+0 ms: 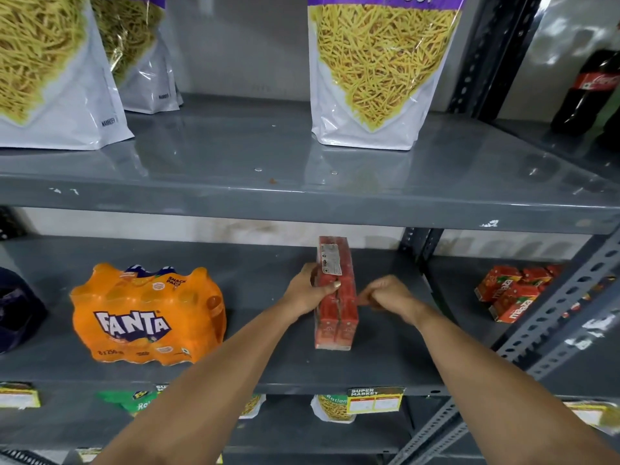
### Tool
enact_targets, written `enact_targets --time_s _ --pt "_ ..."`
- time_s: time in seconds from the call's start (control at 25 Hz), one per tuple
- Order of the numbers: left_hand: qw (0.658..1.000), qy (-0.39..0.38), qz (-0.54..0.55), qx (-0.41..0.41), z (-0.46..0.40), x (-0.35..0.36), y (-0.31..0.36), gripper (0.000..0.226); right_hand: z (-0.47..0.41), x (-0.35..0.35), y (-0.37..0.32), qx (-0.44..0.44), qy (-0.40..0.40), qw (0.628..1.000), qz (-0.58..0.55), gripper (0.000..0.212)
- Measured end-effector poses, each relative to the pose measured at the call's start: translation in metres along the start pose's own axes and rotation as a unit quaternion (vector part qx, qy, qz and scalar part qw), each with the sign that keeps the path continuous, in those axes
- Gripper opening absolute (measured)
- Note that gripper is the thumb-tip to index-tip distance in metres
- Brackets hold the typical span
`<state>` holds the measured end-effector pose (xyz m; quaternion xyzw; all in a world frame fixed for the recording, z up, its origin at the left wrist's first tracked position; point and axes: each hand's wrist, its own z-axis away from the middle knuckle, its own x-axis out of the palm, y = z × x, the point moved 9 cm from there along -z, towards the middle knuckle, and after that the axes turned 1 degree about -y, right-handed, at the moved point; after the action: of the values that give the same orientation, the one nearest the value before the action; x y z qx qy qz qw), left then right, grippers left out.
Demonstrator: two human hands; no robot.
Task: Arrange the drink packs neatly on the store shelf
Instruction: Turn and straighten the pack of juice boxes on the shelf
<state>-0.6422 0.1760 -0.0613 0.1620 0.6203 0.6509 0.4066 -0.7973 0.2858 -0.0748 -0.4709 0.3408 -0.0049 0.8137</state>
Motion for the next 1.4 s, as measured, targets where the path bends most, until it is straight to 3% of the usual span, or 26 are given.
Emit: enact_targets --time_s 0.08,0.16,0.28,0.36,0.44,0.52,0.64,0.72,0.8,1.04,1.12,1.28,1.4 --pt "0.997 -0.058 -0.055 0.005 -0.002 -0.003 0.006 0.058 -0.006 -0.022 -0.022 -0.037 0.093 0.995 -0.026 0.027" --pt "0.987 -0.105 -0.12 -0.007 -0.006 -0.002 0.012 0.057 -0.012 -0.037 -0.035 -0.051 0.132 0.989 -0.047 0.019" --pt "0.964 -0.158 -0.212 -0.035 -0.01 -0.005 0.014 0.062 -0.026 -0.03 -0.036 -0.055 0.067 0.995 -0.044 0.056" --pt "0.947 -0.185 -0.26 -0.028 -0.011 -0.007 0.019 0.061 -0.031 -0.025 -0.032 -0.068 0.056 0.996 -0.027 0.059" --pt "0.935 -0.16 -0.316 -0.01 -0.016 -0.012 0.021 0.059 -0.034 -0.029 -0.026 -0.07 0.087 0.994 -0.002 0.056" --pt "0.938 -0.068 -0.339 -0.011 -0.019 -0.03 0.019 0.057 -0.03 -0.034 -0.023 -0.06 0.12 0.99 0.043 0.065" --pt "0.975 0.045 -0.197 -0.092 -0.003 -0.055 -0.005 0.051 -0.015 -0.037 -0.01 -0.027 0.162 0.984 0.073 0.088" --pt "0.989 0.033 -0.049 -0.138 0.012 -0.054 -0.029 0.046 -0.011 -0.036 0.001 -0.016 0.173 0.983 0.052 0.102" --pt "0.991 -0.012 0.021 -0.133 0.024 -0.042 -0.041 0.046 -0.011 -0.036 0.015 -0.011 0.173 0.984 0.041 0.108" --pt "0.994 -0.042 -0.019 -0.097 0.035 -0.028 -0.049 0.045 0.033 -0.034 0.026 0.013 0.204 0.979 -0.005 0.112" --pt "0.993 -0.072 -0.025 -0.086 0.038 -0.022 -0.05 0.046 0.058 -0.032 0.018 0.017 0.216 0.976 -0.015 0.103" --pt "0.993 -0.096 -0.018 -0.067 0.039 -0.011 -0.054 0.069 0.084 -0.033 0.022 0.026 0.231 0.973 -0.018 0.084" --pt "0.993 -0.095 -0.02 -0.069 0.044 -0.002 -0.05 0.058 0.093 -0.038 0.034 0.045 0.247 0.968 -0.017 0.09"
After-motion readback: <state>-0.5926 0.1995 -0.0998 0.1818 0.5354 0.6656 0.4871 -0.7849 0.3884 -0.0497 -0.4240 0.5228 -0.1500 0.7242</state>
